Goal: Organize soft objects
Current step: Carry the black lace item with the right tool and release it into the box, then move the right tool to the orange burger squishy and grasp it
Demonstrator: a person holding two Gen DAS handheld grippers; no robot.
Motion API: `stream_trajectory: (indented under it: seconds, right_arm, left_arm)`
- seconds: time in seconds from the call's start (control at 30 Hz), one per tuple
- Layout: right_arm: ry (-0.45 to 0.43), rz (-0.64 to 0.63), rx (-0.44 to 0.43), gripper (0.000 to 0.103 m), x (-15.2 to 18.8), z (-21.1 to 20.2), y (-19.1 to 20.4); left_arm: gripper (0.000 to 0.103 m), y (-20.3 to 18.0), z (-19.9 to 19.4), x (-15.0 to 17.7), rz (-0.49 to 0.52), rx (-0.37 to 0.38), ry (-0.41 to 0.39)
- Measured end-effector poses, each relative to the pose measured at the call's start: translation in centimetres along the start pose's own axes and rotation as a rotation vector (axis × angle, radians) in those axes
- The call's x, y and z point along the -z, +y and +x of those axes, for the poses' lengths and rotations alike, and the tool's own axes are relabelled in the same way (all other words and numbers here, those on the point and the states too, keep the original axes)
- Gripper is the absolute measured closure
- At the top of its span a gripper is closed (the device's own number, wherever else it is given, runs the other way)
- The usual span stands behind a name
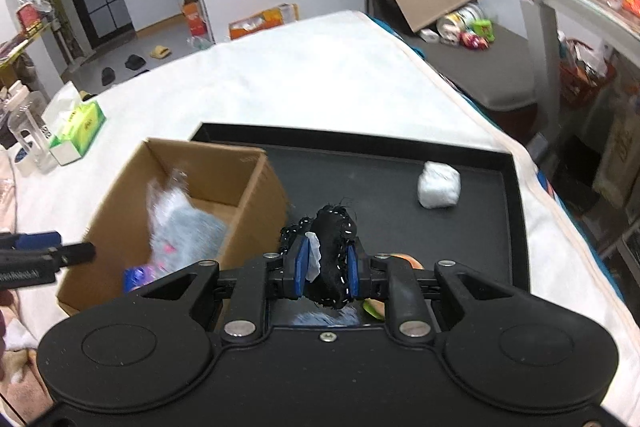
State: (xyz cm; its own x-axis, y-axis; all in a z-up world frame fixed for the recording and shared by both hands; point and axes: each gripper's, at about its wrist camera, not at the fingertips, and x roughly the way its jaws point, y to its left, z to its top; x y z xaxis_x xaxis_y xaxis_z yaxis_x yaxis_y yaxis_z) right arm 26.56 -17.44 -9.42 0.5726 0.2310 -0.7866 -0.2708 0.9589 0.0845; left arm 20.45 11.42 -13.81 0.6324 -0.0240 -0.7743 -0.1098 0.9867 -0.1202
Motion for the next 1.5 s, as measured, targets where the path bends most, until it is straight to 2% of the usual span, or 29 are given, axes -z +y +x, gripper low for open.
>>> stream_trajectory:
  seconds: [0.17, 0.27, 0.5, 0.73, 0.8, 1.0, 1.07, 1.13, 1.23, 1.4, 1.5]
  right_arm:
    - [-0.026, -0.025, -0.024, 0.082, -1.1, -0.1, 1.9]
    - [-0.039, -0.036, -0.036, 0.082, -1.8, 0.0, 2.8]
    - [-0.045, -0.065, -0.061, 0.082, -3.1, 1.0, 4.6]
    - [-0.040, -0.086, -0.080, 0.082, -3.9, 2.8, 6.0]
    - [-0.043, -0.088, -0.085, 0.082, -4.2, 3.3, 6.3]
    - [-0.044, -0.079, -0.131, 0.077, -4.8, 5.0, 7.4]
    - [-0.031, -0.086, -0.141, 0.070, -4.7, 5.5, 7.7]
    - [-0.023, -0.086, -0.135, 0.050, -4.4, 5.8, 7.8]
    - [-0.025, -0.079, -0.134, 0.033, -3.9, 5.5, 7.6]
    - [-0.028, -0.070, -0.161, 0.028, -3.3, 4.8, 7.0]
    - [-0.058, -0.064, -0.161, 0.019, -2.6, 4.0, 6.6]
  left_arm:
    - [0.033, 0.4, -0.2, 0.3, -0.018, 0.040, -0.013]
    - [0.038, 0.4, 0.0, 0.7, -0.016, 0.064, 0.000]
    - [0.062, 0.4, 0.5, 1.1, -0.012, 0.119, 0.011]
    - [0.076, 0.8, 1.3, 1.5, -0.018, 0.137, 0.043]
    - [0.083, 0.9, 1.5, 1.6, -0.021, 0.145, 0.052]
    - [0.088, 1.1, 1.8, 1.8, -0.010, 0.148, 0.061]
    - [0.088, 1.2, 1.8, 1.7, -0.010, 0.152, 0.063]
    - [0.088, 1.2, 1.9, 1.7, -0.011, 0.154, 0.066]
    - [0.087, 1.2, 1.9, 1.7, -0.004, 0.153, 0.069]
    - [0.085, 1.0, 1.7, 1.4, 0.005, 0.140, 0.062]
    - [0.084, 0.9, 1.5, 1.2, 0.008, 0.132, 0.051]
